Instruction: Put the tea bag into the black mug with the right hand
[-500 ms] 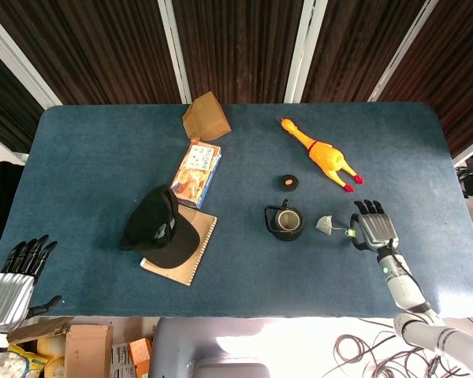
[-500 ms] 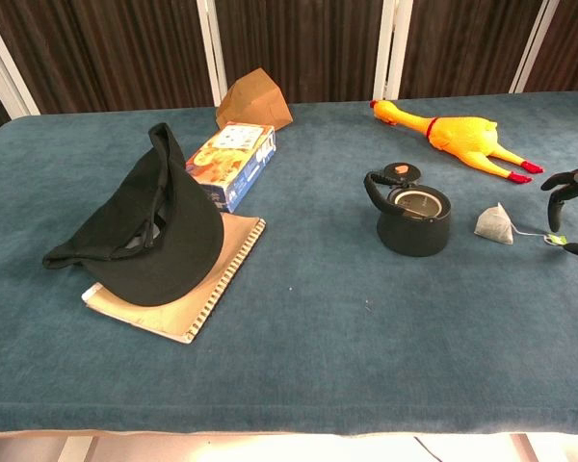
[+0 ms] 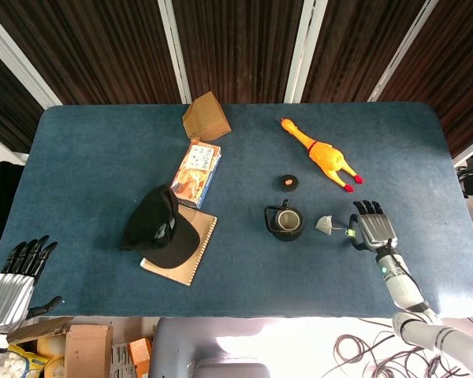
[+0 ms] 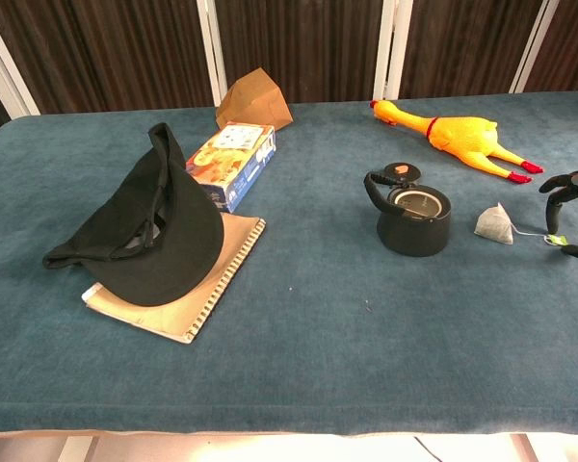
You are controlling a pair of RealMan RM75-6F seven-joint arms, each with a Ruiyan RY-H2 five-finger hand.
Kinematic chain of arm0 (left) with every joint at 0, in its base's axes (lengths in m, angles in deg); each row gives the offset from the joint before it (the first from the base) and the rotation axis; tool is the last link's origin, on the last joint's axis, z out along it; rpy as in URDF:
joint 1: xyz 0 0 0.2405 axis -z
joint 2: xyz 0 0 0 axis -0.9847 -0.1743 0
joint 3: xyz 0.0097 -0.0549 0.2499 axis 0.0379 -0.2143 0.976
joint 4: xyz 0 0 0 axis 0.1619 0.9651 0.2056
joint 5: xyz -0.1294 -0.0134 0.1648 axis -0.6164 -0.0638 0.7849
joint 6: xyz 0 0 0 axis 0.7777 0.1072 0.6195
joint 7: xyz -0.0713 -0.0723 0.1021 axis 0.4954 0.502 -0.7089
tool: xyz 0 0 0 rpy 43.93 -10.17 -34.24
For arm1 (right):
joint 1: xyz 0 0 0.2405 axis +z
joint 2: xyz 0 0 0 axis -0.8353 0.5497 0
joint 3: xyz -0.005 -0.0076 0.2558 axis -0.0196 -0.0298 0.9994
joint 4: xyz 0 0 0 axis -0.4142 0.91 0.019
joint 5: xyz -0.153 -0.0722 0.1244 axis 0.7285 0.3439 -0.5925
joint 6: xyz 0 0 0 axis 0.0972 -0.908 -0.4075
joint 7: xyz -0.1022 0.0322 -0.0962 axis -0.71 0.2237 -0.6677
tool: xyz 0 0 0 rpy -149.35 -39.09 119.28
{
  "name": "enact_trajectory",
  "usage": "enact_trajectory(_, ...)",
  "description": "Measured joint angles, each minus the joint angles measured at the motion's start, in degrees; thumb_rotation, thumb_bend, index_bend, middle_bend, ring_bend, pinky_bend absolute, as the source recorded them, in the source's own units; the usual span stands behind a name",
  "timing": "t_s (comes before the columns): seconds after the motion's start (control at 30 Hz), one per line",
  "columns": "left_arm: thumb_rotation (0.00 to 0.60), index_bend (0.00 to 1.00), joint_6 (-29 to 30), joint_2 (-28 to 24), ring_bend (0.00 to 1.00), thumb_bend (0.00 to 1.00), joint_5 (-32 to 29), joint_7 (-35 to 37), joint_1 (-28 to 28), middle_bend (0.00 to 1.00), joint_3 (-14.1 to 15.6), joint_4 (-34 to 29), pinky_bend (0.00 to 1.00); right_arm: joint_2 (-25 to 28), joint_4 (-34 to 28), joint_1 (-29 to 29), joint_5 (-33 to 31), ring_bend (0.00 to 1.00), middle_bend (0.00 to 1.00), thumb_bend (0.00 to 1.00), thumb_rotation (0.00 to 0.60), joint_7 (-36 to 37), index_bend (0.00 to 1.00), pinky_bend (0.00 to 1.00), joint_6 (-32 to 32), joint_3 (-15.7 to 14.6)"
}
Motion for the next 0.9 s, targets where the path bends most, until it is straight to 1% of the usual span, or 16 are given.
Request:
enact_trajectory(0.33,0.6,0.0,0.0,0.0,0.0,0.03,0.0,0.1,0.0,0.0,0.0,0.1,0.07,-0.5,0.7,0.1,-0.1,0.0,0.07,0.27,0.6,0.0,0.5,0.0,0.3,0.0)
enact_trajectory(0.53,0.6,0.0,0.1,0.0,0.0,0.03,0.0,0.2,0.0,0.0,0.0,0.1,0.07,-0.6,0.8,0.1,-0.1,0.0,0.07,0.27,0.6,0.1,0.53,0.0,0.2,0.1)
enact_trajectory(0.9,0.6,0.0,0.1,0.0,0.0,0.03,-0.1,0.3,0.0,0.0,-0.1,0.0,0.07,-0.8,1.2,0.0,0.0,0.0,0.07,0.27,0.6,0.9,0.55,0.0,0.2,0.2)
